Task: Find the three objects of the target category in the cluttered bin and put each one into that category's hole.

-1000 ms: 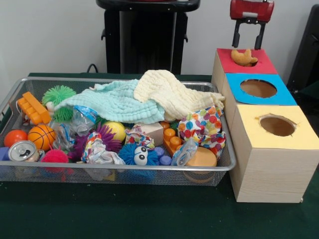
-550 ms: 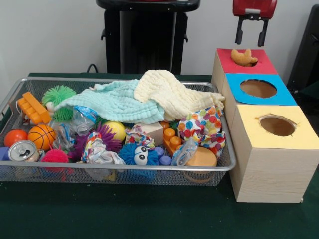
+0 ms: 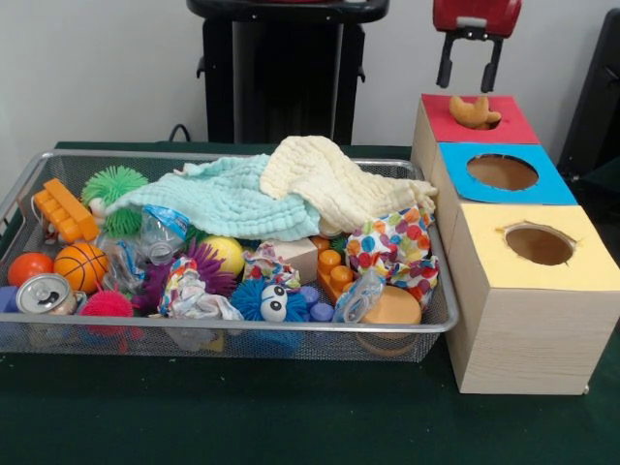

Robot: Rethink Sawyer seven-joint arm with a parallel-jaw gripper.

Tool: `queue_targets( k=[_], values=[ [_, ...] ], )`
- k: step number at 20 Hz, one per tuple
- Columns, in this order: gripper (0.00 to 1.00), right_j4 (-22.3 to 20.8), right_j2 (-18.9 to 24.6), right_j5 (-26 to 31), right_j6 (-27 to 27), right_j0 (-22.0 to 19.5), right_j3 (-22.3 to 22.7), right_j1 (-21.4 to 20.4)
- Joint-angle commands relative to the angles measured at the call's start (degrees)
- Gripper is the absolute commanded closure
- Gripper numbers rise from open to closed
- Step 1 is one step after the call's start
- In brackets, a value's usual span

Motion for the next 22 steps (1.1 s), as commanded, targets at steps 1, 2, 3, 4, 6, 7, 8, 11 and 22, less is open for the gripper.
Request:
queue_targets(
  k=[1,2,3,4,6,7,8,11,22],
  values=[
    [0.00,-1.9,2.8,3.3,7.7,-2.4,-3.6,0.5],
    [0.00,-2.0,2.9,3.0,7.9,-2.5,-3.5,0.5],
    [0.00,-2.2,3.2,3.3,8.0,-2.9,-3.5,0.4],
    [0.00,-2.4,3.4,3.6,8.0,-3.2,-3.4,0.3],
    [1.00,-3.0,3.9,4.2,7.8,-3.8,-3.4,0.1],
    [1.00,-3.2,4.0,4.6,7.5,-3.9,-3.6,0.0],
    [1.00,-3.2,3.9,4.6,7.5,-3.8,-3.6,-0.1],
    [1.00,-3.4,4.2,4.2,8.1,-3.7,-3.7,0.0],
    [1.00,-1.2,3.9,2.8,8.7,-1.6,-4.6,2.3]
  ],
)
